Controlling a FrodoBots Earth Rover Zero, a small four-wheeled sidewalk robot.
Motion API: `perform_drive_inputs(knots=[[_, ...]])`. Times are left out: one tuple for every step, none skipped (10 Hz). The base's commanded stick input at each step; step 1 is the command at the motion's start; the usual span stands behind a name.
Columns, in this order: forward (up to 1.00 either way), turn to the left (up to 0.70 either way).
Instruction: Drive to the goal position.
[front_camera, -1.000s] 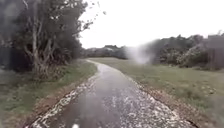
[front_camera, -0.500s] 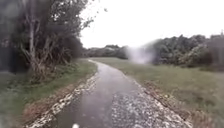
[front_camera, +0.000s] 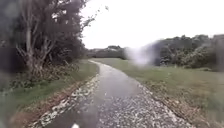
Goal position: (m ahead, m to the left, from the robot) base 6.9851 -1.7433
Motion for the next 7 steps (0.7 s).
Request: perform_drive_inputs(knots=[[0.50,-0.22],[0.50,-0.42],[0.50,-0.09],[0.50,0.00],[0.50,0.00],[0.50,0.00],[0.50,0.00]])
